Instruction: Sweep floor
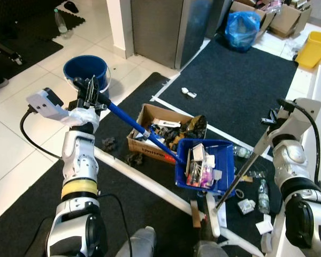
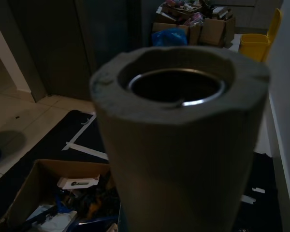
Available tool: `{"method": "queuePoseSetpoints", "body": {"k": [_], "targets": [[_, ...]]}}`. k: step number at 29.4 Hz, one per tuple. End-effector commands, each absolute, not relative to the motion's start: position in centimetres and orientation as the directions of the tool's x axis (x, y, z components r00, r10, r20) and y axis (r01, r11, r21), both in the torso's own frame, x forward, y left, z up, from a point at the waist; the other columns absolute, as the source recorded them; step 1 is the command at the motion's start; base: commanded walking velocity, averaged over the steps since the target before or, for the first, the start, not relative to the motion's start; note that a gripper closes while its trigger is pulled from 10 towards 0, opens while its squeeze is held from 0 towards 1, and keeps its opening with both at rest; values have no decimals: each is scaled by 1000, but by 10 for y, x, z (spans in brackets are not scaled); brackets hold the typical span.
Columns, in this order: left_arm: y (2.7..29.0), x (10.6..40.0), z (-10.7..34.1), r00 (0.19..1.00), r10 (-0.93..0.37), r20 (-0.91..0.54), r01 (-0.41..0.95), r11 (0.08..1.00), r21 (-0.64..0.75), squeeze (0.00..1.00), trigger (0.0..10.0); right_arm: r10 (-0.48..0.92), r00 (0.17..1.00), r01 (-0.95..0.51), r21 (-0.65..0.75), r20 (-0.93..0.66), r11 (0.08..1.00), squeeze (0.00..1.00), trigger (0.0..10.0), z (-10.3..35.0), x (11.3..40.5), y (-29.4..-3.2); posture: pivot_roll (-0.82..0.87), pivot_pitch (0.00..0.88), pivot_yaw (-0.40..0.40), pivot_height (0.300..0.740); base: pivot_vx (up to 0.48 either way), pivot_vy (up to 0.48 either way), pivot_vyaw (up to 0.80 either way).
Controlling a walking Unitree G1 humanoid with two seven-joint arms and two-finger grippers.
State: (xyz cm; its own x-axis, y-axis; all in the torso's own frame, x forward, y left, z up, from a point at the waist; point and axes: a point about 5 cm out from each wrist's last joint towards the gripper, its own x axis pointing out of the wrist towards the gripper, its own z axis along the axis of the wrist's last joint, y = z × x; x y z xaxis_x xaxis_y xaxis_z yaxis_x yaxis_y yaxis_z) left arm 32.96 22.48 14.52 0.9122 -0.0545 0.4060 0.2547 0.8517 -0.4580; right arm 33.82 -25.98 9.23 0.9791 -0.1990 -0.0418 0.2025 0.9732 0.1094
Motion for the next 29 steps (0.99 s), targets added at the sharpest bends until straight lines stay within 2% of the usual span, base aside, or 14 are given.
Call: {"method": "queuePoseSetpoints", "body": {"k": [1,29], "targets": [[221,333,152,899,-51,435,275,839,-469,0,10000,-224,974,225,110,-22,968,0,10000,97,338,-267,174,0,-69,740,435,0,0],[219,338,167,876,-65,478,309,836,-454,0,10000,-234,972,234,117,-12,965,0,10000,98,338,-267,177,0,-65,740,449,0,0]]}}
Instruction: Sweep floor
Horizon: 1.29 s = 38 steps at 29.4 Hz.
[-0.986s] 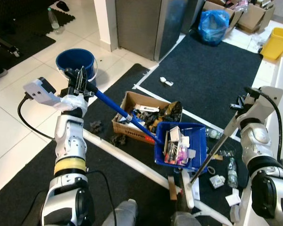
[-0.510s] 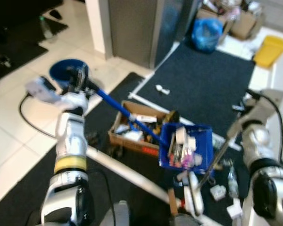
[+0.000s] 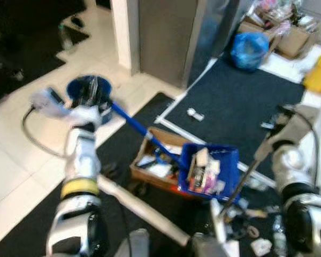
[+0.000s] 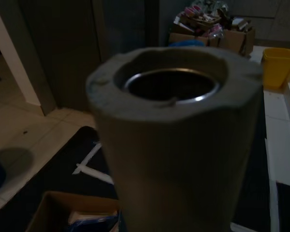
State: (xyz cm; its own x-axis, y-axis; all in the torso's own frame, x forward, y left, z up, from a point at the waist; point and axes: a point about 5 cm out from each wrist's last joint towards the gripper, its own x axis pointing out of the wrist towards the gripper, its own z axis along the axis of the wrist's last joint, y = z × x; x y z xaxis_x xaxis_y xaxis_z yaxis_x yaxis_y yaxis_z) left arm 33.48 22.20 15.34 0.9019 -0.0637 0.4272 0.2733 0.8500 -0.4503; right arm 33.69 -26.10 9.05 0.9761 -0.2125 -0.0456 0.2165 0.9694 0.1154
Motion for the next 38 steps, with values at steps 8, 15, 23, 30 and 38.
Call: {"method": "queuePoseSetpoints", "body": {"k": [8,15,23,30,38], "targets": [[218,341,171,873,-68,484,314,836,-449,0,10000,-277,960,279,87,-28,956,0,10000,97,335,-276,173,0,-65,740,451,0,0],[216,343,171,876,-69,477,321,821,-471,0,10000,-304,951,306,59,-49,950,0,10000,95,333,-281,170,0,-63,740,377,0,0],[218,340,171,875,-64,480,310,834,-456,0,10000,-330,939,333,13,-92,943,0,10000,86,327,-286,172,0,-58,740,0,0,0],[225,338,174,872,-47,487,294,846,-444,0,10000,-439,874,405,-186,-210,895,0,10000,72,311,-307,173,9,-61,740,0,0,0],[229,336,174,876,-44,481,270,870,-412,0,10000,-475,847,427,-227,-238,875,0,10000,69,304,-319,167,22,-63,740,0,0,0]]}}
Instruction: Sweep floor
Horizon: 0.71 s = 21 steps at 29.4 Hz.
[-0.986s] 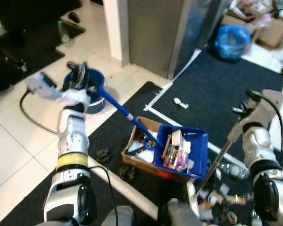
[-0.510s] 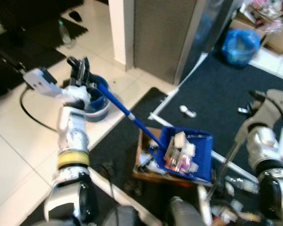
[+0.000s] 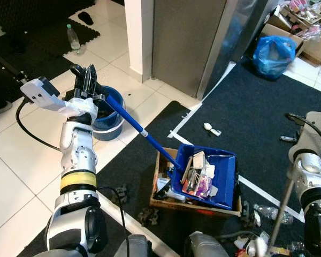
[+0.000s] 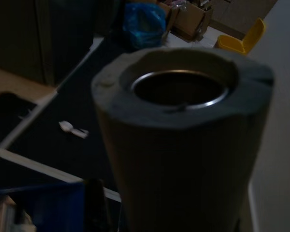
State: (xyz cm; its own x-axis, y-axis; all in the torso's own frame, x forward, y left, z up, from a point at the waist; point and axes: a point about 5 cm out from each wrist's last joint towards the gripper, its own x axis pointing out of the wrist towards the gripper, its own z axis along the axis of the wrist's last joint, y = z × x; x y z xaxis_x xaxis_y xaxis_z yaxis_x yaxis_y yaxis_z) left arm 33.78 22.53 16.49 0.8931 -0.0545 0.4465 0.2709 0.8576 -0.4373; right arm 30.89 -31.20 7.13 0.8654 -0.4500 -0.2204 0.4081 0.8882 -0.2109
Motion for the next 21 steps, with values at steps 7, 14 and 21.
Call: {"method": "queuePoseSetpoints", "body": {"k": [7,14,21], "targets": [[230,340,186,868,-53,494,205,944,-259,0,10000,-480,845,428,-238,-235,872,0,10000,66,300,-320,157,39,-65,740,0,0,0],[221,346,196,858,-106,502,213,964,-160,0,10000,-481,844,427,-243,-239,871,0,10000,64,297,-321,149,49,-58,740,0,0,0],[215,349,201,849,-126,513,216,969,-118,0,10000,-486,841,433,-242,-238,868,0,10000,60,293,-322,138,59,-46,740,0,0,0]]}}
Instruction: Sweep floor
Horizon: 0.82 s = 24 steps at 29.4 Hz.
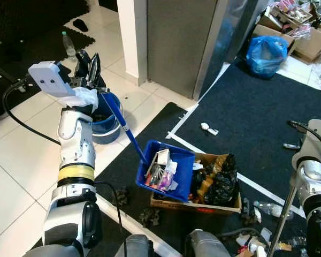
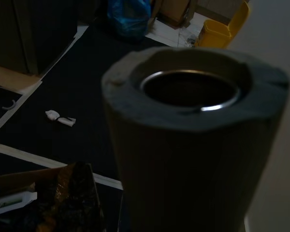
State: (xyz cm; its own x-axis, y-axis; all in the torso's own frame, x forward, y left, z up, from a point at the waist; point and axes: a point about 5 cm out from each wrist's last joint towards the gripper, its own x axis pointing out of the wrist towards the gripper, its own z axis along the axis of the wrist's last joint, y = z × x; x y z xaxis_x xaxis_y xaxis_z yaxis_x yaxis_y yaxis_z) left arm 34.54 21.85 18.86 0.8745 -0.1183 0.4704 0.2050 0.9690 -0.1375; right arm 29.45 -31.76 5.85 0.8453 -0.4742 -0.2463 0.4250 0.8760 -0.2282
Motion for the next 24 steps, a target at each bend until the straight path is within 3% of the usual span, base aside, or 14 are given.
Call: {"method": "queuePoseSetpoints", "body": {"k": [1,11,24], "targets": [[213,349,201,848,-130,514,218,969,-114,0,10000,-487,841,434,-241,-237,868,0,10000,59,292,-322,135,63,-42,740,0,0,0],[194,356,211,827,-160,540,207,978,-28,0,10000,-476,849,429,-226,-228,874,0,10000,56,290,-317,134,76,-35,740,0,0,0],[168,367,227,797,-186,575,247,969,-29,0,10000,-460,862,418,-214,-215,883,0,10000,56,291,-313,118,75,-24,740,0,0,0]]}}
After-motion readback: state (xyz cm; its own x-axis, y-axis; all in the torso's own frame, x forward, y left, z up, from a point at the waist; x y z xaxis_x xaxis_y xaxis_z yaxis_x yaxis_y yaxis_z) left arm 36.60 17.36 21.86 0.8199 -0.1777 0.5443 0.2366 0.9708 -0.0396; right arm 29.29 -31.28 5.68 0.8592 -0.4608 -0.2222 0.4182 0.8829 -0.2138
